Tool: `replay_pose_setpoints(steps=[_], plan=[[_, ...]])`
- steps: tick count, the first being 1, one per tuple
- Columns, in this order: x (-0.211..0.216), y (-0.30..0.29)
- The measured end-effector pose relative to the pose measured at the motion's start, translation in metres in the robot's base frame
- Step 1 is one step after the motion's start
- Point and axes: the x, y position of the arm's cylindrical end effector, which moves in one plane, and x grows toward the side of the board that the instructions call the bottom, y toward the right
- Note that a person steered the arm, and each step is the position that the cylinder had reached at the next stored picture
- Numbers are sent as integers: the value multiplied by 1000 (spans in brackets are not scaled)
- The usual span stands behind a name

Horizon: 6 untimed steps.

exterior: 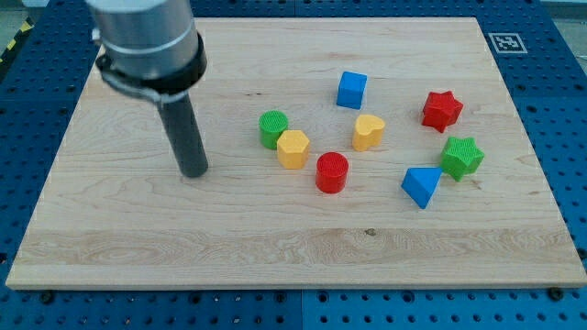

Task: Move the yellow hexagon upwards slightly

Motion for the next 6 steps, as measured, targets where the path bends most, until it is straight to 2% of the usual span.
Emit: replay_pose_setpoints(steps=[1, 2, 3, 6], plan=[[20, 41], [20, 93], [20, 113], [-25, 113]])
